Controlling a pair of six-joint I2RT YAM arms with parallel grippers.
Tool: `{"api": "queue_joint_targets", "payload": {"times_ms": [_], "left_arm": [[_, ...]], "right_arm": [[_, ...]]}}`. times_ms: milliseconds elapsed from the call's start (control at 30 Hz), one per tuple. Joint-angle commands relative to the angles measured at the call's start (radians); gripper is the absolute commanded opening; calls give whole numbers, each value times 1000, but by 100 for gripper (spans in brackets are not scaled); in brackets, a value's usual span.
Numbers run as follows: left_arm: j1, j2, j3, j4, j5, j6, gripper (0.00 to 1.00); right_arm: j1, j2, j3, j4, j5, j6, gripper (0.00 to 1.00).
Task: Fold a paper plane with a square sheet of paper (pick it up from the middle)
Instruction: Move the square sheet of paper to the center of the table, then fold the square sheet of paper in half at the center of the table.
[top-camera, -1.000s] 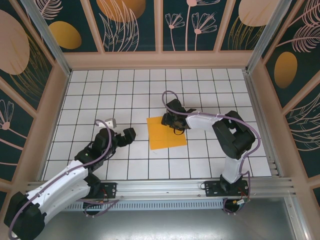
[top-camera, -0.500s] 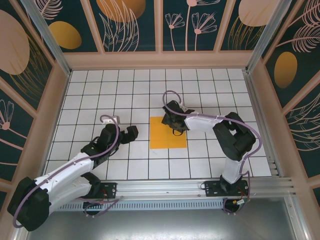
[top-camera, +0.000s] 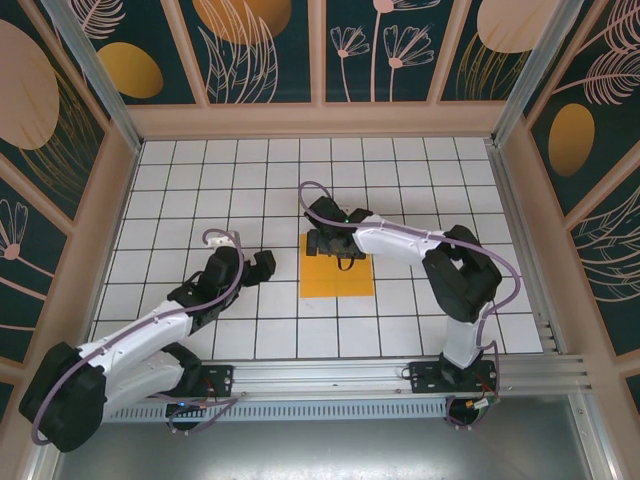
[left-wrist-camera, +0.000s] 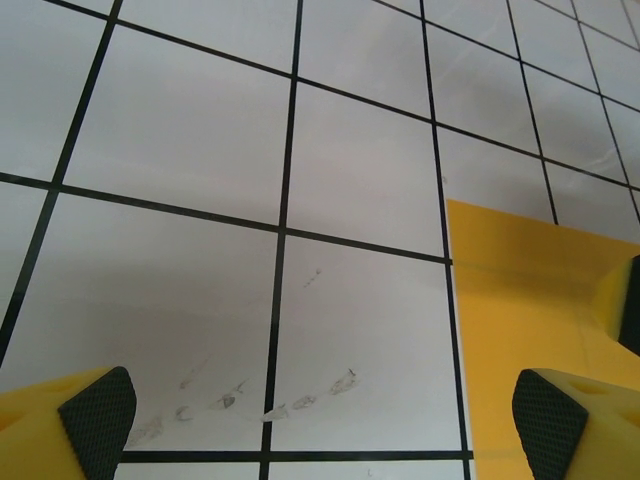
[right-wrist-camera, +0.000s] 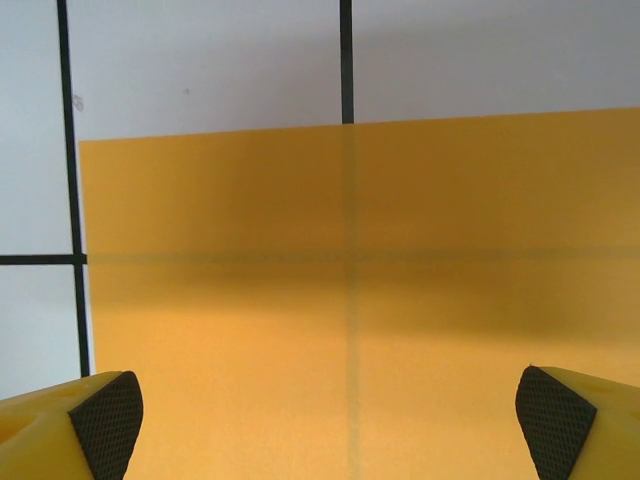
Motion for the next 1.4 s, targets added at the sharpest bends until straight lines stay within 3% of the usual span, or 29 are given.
{"api": "queue_joint_targets", "payload": {"times_ms": [0, 133, 467, 800, 1267, 1367], "left_arm": [[8, 20, 12, 47, -10, 19, 99], [11, 30, 11, 47, -9, 28, 99], [12, 23, 10, 40, 1, 47, 99], [12, 41, 10, 40, 10, 51, 99], [12, 47, 15, 23, 15, 41, 99], [12, 47, 19, 15, 15, 36, 99]], "right_arm": [[8, 41, 40, -122, 17, -8, 99], [6, 56, 42, -84, -41, -20, 99], [10, 141, 77, -129, -29, 17, 99], [14, 185, -29, -59, -80, 29, 98], [17, 168, -48, -23, -74, 21, 91], [8, 158, -31, -20, -80, 7, 86]]}}
